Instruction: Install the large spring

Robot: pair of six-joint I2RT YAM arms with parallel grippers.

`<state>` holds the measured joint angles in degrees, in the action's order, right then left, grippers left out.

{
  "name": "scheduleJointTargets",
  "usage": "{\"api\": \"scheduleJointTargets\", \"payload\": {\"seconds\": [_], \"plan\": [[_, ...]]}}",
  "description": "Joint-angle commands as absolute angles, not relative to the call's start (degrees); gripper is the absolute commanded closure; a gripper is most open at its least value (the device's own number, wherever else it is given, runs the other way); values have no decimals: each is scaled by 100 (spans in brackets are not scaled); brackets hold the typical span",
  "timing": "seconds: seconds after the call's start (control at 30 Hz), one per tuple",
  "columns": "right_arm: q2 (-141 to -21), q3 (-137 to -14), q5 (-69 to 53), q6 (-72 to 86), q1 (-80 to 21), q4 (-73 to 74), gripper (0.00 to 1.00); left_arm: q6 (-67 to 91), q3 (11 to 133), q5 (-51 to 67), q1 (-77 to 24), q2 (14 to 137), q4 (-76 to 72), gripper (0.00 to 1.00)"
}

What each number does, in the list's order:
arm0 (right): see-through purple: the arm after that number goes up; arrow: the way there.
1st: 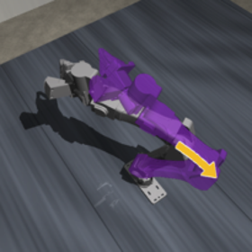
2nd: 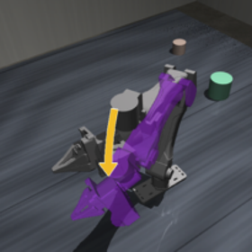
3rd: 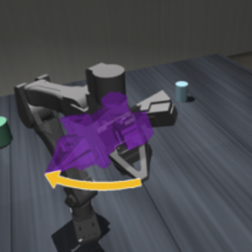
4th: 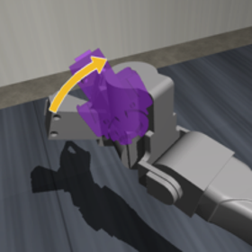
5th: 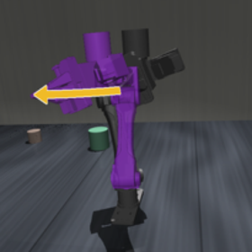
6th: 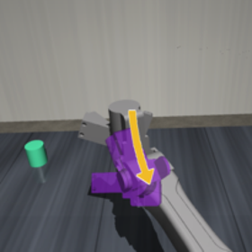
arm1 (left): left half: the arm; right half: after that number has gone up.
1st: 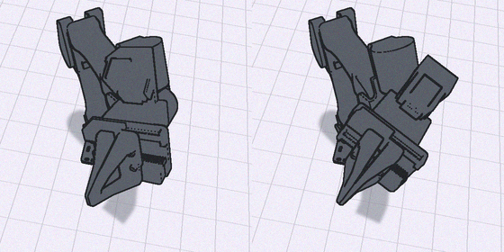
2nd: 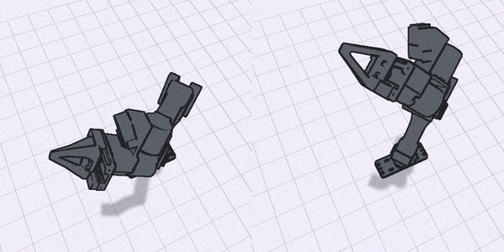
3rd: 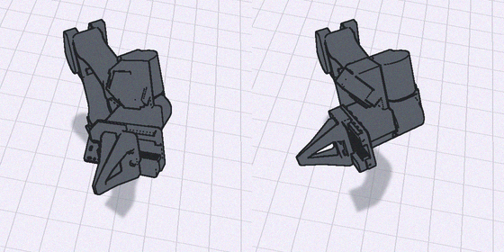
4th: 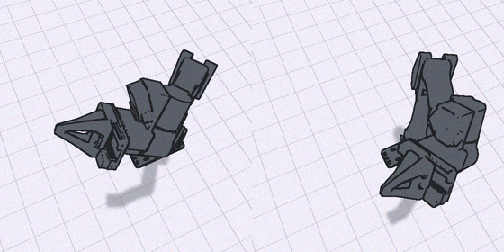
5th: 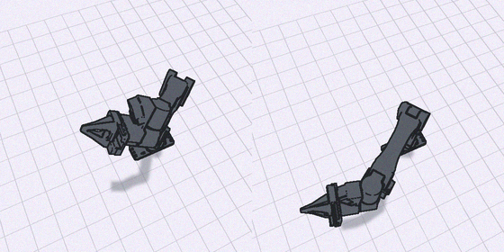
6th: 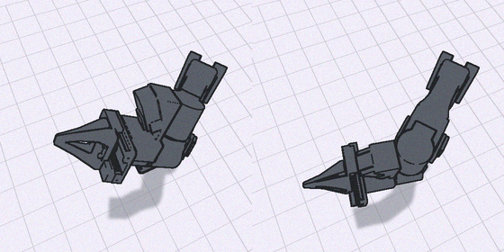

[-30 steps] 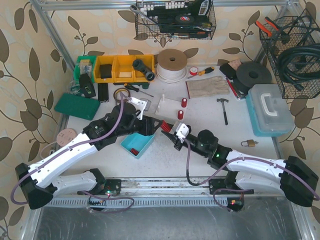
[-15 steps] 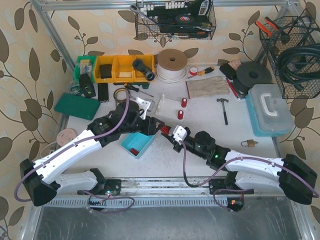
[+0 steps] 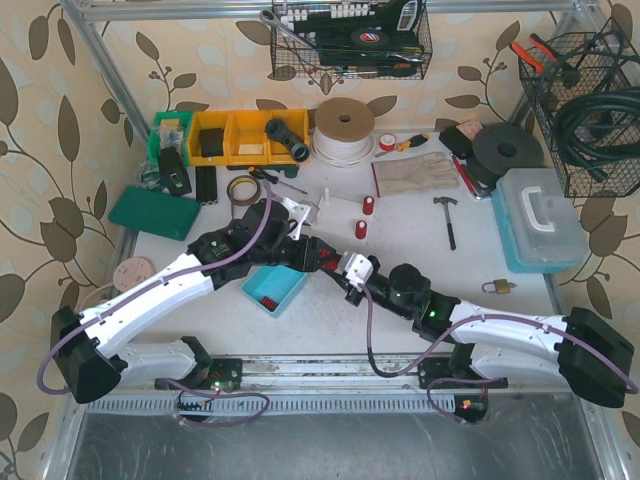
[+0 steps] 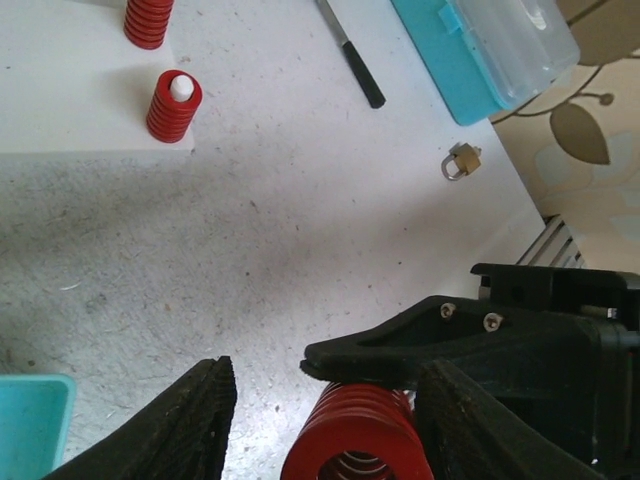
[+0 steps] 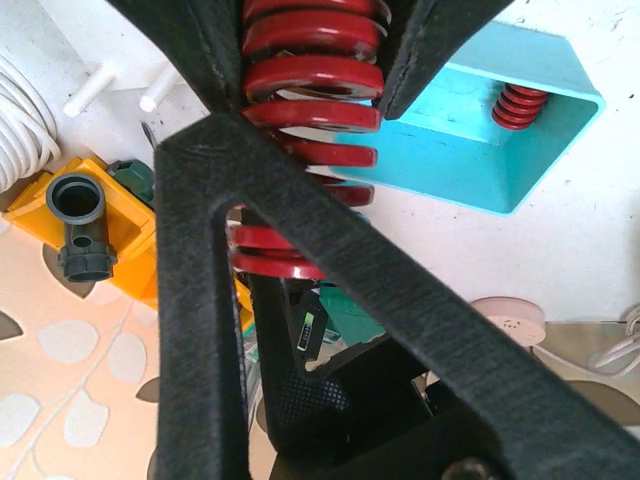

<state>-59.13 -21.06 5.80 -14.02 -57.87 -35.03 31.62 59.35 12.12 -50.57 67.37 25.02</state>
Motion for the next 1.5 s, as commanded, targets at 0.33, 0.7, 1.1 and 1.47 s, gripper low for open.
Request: {"api": "scheduleJointTargets", "payload": {"seconds": [0.33, 0.7, 1.1, 1.47], "plan": [[-5939, -2214, 763, -1417, -5835, -3933, 100, 3433, 5675, 1356, -4857, 6370, 2317, 85], [-6031, -2577, 1079, -1159, -5834, -3211, 31, 3287, 5849, 1154, -4698, 6427, 2304, 100], [-5917, -3129, 3319, 449, -5422, -1361, 0, 1940, 7063, -863, -4365, 7335, 3008, 100], [-4977, -2734, 3396, 1811, -4051, -325, 0, 1025, 8119, -1722, -4164, 9341, 2255, 100]]}}
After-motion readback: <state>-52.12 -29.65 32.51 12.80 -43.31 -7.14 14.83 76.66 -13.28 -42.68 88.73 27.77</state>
